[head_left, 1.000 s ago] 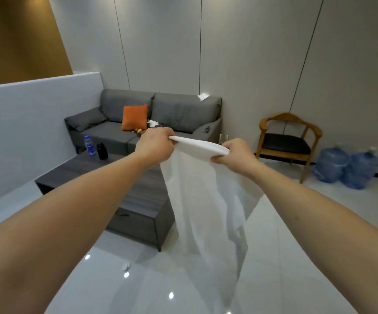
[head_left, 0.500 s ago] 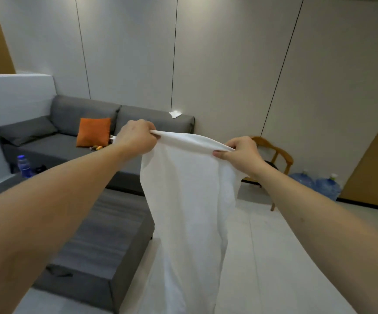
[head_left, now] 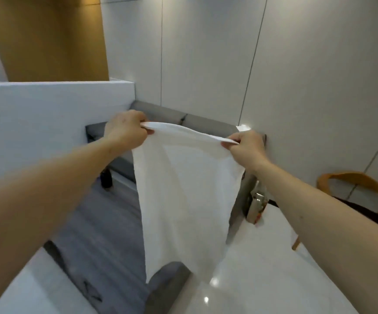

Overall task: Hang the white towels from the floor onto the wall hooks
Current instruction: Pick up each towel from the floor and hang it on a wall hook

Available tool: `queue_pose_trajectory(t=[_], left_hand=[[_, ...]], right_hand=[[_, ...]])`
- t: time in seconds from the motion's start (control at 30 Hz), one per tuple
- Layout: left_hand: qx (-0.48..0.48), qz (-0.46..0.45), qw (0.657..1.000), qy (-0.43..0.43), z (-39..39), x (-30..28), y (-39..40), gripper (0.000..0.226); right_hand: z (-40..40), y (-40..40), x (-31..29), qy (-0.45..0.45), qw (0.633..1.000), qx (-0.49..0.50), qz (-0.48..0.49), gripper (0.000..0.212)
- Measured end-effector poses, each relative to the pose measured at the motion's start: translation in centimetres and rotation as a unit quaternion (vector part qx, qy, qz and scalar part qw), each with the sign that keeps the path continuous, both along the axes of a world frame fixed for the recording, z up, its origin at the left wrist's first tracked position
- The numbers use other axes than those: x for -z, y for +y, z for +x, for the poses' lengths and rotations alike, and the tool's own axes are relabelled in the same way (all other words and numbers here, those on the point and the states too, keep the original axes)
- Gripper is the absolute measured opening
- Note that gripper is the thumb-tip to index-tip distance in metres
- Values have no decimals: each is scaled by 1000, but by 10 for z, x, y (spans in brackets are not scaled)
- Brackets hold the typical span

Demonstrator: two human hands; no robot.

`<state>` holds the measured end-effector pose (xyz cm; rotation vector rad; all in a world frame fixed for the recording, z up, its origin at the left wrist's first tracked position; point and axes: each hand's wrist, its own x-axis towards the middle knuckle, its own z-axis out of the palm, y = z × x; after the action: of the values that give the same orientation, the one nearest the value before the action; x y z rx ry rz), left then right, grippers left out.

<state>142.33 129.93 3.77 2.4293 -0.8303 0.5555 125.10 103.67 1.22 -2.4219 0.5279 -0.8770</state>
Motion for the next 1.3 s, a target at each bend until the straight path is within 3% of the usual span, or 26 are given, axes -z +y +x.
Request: queue_pose_trajectory(t=[0.17,0.27,0.4,0.67,0.97,1.3], left_hand=[[-139,-36,989,-34,32,-14,21,17],[-211,-23,977,-34,29,-18,25,18],[-294,-33,954,-43,19,-18,28,19],[-390,42,919,-42,5,-17,30,24],[-450,75,890,-17,56,-18,43,26],[-481,30,875,34,213,10,112,18]], right_hand=[[99,-13,-7,-12,991,-129,-10,42],[137,-24,-9,-11,982,-191,6,24],[172,-37,-11,-18,966,-259,13,19],[220,-38,-16,-25,937,-348,-8,19],[303,-24,-19,-31,930,-366,7,17],[479,32,-2,28,940,-339,-26,18]])
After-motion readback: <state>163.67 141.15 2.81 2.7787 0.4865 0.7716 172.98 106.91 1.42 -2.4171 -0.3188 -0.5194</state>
